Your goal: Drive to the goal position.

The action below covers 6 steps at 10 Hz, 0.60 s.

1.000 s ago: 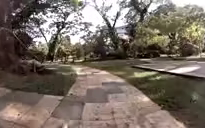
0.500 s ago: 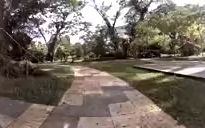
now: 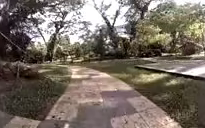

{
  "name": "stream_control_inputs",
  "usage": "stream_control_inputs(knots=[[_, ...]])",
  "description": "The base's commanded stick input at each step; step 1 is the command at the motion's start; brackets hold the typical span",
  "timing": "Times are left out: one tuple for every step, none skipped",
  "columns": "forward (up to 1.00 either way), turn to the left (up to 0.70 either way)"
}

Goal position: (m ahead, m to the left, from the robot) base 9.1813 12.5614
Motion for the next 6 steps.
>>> stream_control_inputs(knots=[[0.7, 0.0], [0.7, 0.0], [0.7, 0.0], [0.7, 0.0], [0.7, 0.0], [0.7, 0.0]])
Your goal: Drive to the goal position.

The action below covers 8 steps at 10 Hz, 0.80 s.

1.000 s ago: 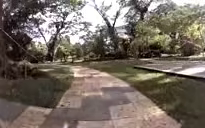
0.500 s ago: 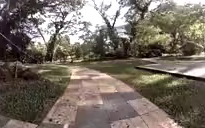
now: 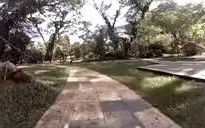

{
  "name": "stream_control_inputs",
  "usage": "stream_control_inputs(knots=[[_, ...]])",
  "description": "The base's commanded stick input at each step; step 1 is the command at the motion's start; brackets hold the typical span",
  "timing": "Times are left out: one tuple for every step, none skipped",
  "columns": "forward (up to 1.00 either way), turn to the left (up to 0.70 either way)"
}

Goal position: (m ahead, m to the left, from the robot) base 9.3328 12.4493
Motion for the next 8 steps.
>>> stream_control_inputs(knots=[[0.7, 0.0], [0.7, 0.27], [0.7, 0.27], [0.7, 0.27], [0.7, 0.27], [0.7, 0.27], [0.7, 0.27], [0.7, 0.27]])
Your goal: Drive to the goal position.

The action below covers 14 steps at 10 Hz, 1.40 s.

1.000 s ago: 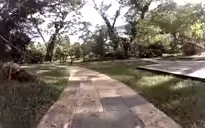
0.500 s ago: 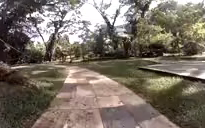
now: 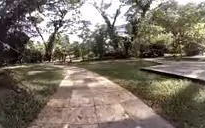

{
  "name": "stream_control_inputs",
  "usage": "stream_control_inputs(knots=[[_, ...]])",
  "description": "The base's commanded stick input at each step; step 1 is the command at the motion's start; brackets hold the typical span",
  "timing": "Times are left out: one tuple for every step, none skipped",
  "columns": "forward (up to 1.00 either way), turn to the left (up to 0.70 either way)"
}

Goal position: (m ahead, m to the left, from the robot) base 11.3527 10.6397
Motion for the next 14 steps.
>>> stream_control_inputs(knots=[[0.7, 0.27], [0.7, 0.17], [0.7, 0.02], [0.7, 0.0], [0.7, 0.0], [0.7, 0.0], [0.7, 0.0], [0.7, 0.0], [0.7, 0.0], [0.7, 0.0], [0.7, 0.0], [0.7, 0.0], [0.7, 0.0], [0.7, 0.0]])
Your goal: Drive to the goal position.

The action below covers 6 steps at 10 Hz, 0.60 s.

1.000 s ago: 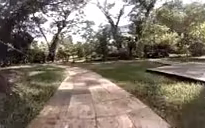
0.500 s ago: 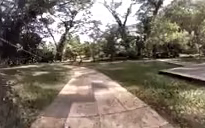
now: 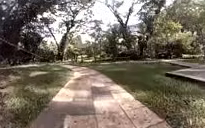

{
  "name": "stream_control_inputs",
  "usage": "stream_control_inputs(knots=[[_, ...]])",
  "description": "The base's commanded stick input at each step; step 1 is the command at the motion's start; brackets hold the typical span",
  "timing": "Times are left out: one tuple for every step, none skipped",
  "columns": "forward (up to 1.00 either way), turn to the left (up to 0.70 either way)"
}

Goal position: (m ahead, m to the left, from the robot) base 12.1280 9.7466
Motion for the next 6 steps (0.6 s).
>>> stream_control_inputs(knots=[[0.7, 0.11], [0.7, 0.26], [0.7, 0.27], [0.7, 0.27], [0.7, 0.27], [0.7, 0.27]])
